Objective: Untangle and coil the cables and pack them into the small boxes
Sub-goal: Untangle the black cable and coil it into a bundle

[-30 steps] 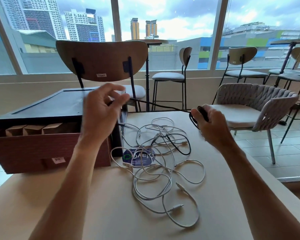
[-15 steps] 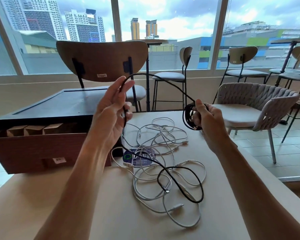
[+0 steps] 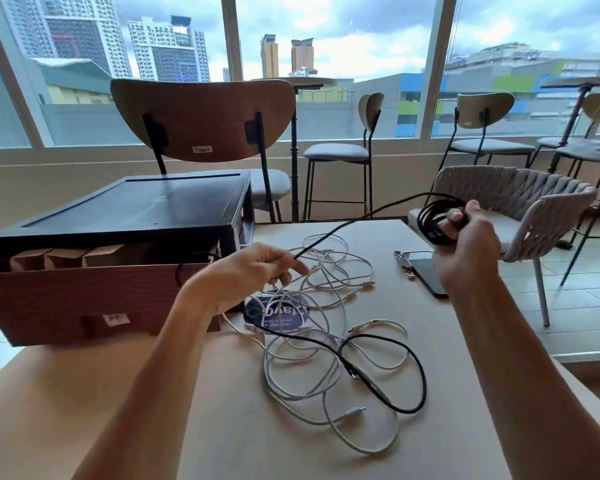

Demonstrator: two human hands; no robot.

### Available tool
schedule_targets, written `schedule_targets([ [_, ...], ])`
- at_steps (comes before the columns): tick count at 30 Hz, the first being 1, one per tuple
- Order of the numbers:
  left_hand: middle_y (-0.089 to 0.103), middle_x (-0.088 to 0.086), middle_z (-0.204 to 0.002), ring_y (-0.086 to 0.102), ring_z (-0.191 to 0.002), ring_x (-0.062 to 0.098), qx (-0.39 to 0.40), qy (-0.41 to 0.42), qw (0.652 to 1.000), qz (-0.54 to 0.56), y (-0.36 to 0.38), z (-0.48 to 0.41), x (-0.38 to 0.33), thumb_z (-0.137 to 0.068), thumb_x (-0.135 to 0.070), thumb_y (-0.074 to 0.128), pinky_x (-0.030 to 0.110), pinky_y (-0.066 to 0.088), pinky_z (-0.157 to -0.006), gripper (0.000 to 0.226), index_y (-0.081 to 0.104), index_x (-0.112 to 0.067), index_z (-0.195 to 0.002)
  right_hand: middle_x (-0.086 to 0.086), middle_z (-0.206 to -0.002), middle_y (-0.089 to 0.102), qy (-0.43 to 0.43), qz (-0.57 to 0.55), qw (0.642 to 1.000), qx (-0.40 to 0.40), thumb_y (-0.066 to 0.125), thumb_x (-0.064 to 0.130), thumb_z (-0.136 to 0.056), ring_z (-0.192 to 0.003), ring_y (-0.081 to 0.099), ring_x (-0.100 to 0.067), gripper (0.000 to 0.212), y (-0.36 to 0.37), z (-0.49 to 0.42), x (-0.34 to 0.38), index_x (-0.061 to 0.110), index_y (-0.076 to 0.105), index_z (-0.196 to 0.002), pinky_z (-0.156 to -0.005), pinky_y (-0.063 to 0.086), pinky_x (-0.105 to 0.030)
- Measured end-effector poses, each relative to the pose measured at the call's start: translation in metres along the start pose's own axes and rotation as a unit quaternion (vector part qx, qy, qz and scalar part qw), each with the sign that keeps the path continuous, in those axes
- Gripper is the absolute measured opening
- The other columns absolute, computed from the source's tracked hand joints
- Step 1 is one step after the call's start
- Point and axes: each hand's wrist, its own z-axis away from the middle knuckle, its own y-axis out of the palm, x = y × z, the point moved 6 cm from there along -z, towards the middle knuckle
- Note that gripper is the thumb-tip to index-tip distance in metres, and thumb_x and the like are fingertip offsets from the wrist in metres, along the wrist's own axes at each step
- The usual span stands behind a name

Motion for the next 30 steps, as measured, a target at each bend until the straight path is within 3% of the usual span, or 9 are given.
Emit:
schedule_targets([
  [4,0.061,-0.009,-0.073,0.048,-0.068,0.002,-0.09,0.023,0.994,0.059,0.0,-0.008,-0.001,-0.104,-0.006,0.043,0.01,0.04,-0.061,0.028,0.071,-0.004,-0.107,0.005,-0.061,0.054,-0.043,0.127,0.989,0.066,0.049,0.023,-0.103,-0.05,0.048,-0.002,0.027,0.014,0.011,-0.012,0.015,0.052,-0.077,-0.052,0.041,-0.012],
  [9,0.067,0.001,-0.09,0.062,-0.08,0.01,-0.239,0.062,0.951,0.185,0.009,-0.016,-0.01,-0.105,-0.01,0.041,0.024,0.051,-0.077,0.026,0.055,-0.018,-0.126,0.003,-0.061,0.053,-0.009,0.209,0.955,0.213,0.046,0.02,-0.105,-0.054,0.047,-0.006,0.025,0.037,0.026,-0.033,0.011,0.053,-0.082,-0.052,0.043,-0.014],
  [12,0.066,0.008,-0.095,0.06,-0.072,0.015,-0.341,0.107,0.911,0.207,0.012,-0.014,-0.013,-0.107,-0.021,0.038,0.025,0.052,-0.066,0.024,0.048,-0.028,-0.129,0.001,-0.057,0.054,0.045,0.241,0.93,0.275,0.044,0.017,-0.105,-0.054,0.045,-0.009,0.029,0.043,0.035,-0.043,0.008,0.054,-0.079,-0.052,0.038,-0.017],
  [14,0.064,0.012,-0.103,0.058,-0.074,0.018,-0.442,0.143,0.87,0.164,0.007,-0.006,-0.011,-0.106,-0.033,0.037,0.028,0.049,-0.062,0.032,0.047,-0.022,-0.134,-0.001,-0.056,0.053,0.084,0.242,0.917,0.306,0.045,0.017,-0.104,-0.052,0.041,-0.01,0.029,0.045,0.039,-0.047,0.007,0.055,-0.079,-0.058,0.035,-0.021],
  [16,0.062,0.016,-0.128,0.065,-0.101,0.024,-0.491,0.161,0.853,0.072,0.006,0.0,-0.009,-0.106,-0.042,0.034,0.037,0.053,-0.083,0.047,0.035,-0.02,-0.147,-0.001,-0.056,0.051,0.132,0.232,0.907,0.325,0.046,0.02,-0.104,-0.049,0.037,-0.009,0.027,0.045,0.043,-0.05,0.006,0.057,-0.083,-0.061,0.036,-0.022],
  [18,0.057,0.021,-0.136,0.06,-0.119,0.033,-0.479,0.139,0.866,0.027,0.008,-0.001,-0.007,-0.107,-0.042,0.03,0.043,0.048,-0.1,0.047,0.034,-0.022,-0.149,0.003,-0.056,0.048,0.182,0.202,0.9,0.34,0.046,0.023,-0.103,-0.049,0.035,-0.008,0.026,0.045,0.046,-0.051,0.006,0.058,-0.088,-0.06,0.042,-0.02],
  [23,0.062,0.0,-0.082,0.054,-0.07,0.015,-0.261,-0.012,0.964,-0.047,0.03,-0.022,0.013,-0.108,-0.026,0.033,0.041,0.048,-0.071,0.03,0.06,-0.014,-0.105,0.007,-0.061,0.048,0.218,0.073,0.912,0.339,0.045,0.023,-0.102,-0.054,0.036,-0.007,0.024,0.049,0.044,-0.047,0.004,0.059,-0.102,-0.071,0.04,-0.02],
  [26,0.065,0.001,-0.101,0.056,-0.081,0.013,-0.142,-0.054,0.985,-0.082,0.041,-0.029,0.016,-0.106,-0.017,0.039,0.029,0.048,-0.073,0.027,0.064,-0.014,-0.113,0.003,-0.074,0.055,0.174,0.061,0.918,0.351,0.042,0.012,-0.102,-0.064,0.045,-0.008,0.024,0.05,0.04,-0.042,-0.002,0.055,-0.117,-0.072,0.043,-0.019],
  [30,0.051,-0.005,-0.067,0.043,-0.055,0.011,-0.113,-0.048,0.982,-0.144,0.041,-0.022,-0.005,-0.103,-0.019,0.049,0.024,0.034,-0.051,0.022,0.07,-0.012,-0.105,-0.002,-0.088,0.068,0.059,0.193,0.918,0.341,0.041,0.0,-0.101,-0.08,0.057,-0.011,0.02,0.046,0.035,-0.048,-0.001,0.055,-0.115,-0.086,0.047,-0.027],
])
